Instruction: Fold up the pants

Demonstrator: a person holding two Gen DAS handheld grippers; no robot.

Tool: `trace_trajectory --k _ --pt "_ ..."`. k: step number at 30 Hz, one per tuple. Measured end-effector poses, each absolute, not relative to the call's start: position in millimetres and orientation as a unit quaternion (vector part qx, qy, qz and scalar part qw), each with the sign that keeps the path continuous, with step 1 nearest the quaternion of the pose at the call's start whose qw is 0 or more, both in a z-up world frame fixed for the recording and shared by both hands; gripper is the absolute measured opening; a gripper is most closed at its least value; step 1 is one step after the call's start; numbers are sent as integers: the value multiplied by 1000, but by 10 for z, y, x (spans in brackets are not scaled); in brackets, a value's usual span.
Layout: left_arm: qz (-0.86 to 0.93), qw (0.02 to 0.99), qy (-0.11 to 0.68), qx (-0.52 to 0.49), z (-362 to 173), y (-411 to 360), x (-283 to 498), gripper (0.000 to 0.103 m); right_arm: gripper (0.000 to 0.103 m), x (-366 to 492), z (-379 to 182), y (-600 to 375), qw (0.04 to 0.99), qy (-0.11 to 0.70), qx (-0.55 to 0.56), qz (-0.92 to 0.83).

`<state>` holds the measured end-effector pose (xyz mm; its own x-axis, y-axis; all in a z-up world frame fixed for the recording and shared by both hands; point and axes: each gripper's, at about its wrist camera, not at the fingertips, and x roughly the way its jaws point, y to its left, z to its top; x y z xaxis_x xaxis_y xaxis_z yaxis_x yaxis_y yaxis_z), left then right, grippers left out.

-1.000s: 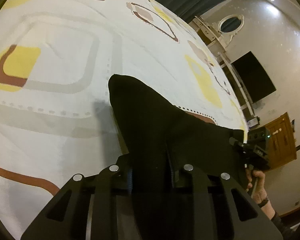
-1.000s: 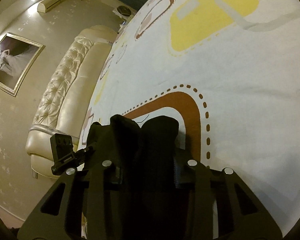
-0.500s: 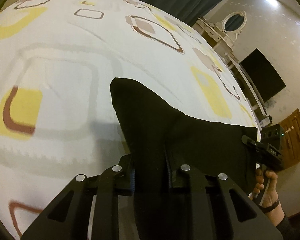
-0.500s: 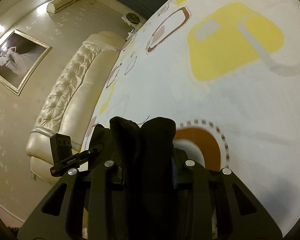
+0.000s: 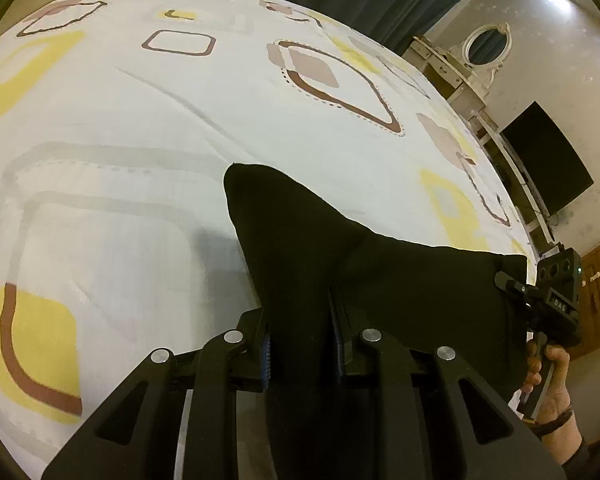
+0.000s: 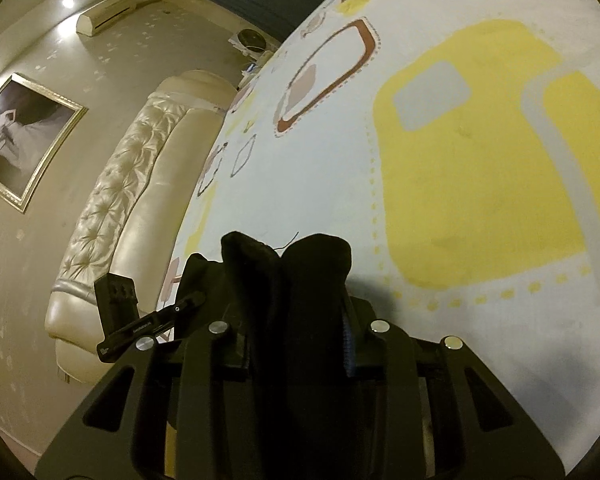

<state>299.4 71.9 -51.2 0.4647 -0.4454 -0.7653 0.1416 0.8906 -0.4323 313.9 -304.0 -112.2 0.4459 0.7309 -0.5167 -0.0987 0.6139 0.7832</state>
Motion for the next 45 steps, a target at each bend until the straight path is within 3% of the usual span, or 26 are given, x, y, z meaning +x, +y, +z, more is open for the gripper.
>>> trace_trajectory --k 18,21,23,24,25,28,38,45 --pt "-176 848 476 -154 -652 746 2989 29 32 3204 -1447 -3085 753 465 385 261" --pt "-174 854 471 -136 -627 720 2954 38 38 3193 -1438 -3094 749 466 391 264" --pt "-165 862 463 -125 -586 721 2909 56 45 3179 -1410 -3080 747 464 394 268" --pt "-167 864 458 -124 -564 730 2879 69 54 3169 -1396 -3085 745 463 396 272" --pt "-171 865 455 -124 -543 742 2841 76 64 3153 -1373 -3095 742 458 403 277" --pt "-178 864 455 -123 -520 775 2740 81 76 3056 -1292 -3180 739 437 427 285" --pt "-208 818 470 -258 -690 1206 2059 84 79 2441 -1256 -3512 746 427 440 261" --pt "-228 804 470 -286 -689 1161 1812 84 79 2215 -1261 -3317 742 444 421 273"
